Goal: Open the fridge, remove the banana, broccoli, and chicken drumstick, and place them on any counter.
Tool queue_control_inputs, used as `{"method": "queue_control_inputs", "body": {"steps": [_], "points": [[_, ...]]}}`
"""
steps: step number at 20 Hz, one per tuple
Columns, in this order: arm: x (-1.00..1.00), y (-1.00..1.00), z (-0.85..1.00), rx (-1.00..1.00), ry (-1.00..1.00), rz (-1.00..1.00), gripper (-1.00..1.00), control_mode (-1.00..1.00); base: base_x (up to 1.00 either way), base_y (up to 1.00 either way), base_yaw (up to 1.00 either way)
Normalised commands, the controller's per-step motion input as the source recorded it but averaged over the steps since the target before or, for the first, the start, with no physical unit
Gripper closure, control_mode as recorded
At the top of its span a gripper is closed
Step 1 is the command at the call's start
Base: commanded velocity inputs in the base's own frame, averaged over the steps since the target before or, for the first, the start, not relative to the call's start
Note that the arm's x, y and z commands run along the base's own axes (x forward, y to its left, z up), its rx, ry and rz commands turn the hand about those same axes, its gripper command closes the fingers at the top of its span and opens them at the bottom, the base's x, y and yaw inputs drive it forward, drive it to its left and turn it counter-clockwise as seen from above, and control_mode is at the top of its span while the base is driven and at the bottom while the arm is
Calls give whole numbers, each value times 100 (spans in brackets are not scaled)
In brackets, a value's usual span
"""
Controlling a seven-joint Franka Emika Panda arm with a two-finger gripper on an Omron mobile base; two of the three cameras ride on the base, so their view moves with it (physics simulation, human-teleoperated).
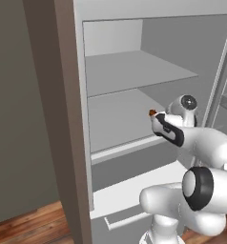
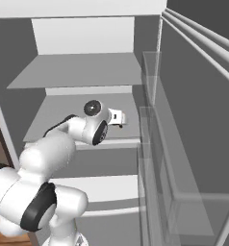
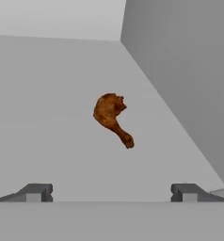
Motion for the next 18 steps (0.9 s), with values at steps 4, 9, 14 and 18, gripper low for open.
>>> {"method": "queue_control_inputs", "body": {"steps": [4,9,14,18], "points": [[36,-5,-19,0,0,0,-100,-100,0,0,0],[35,0,-19,0,0,0,-100,-100,0,0,0],[30,0,-9,2,0,0,-100,-100,0,0,0],[27,-1,-7,3,0,0,-100,-100,0,0,0]]}}
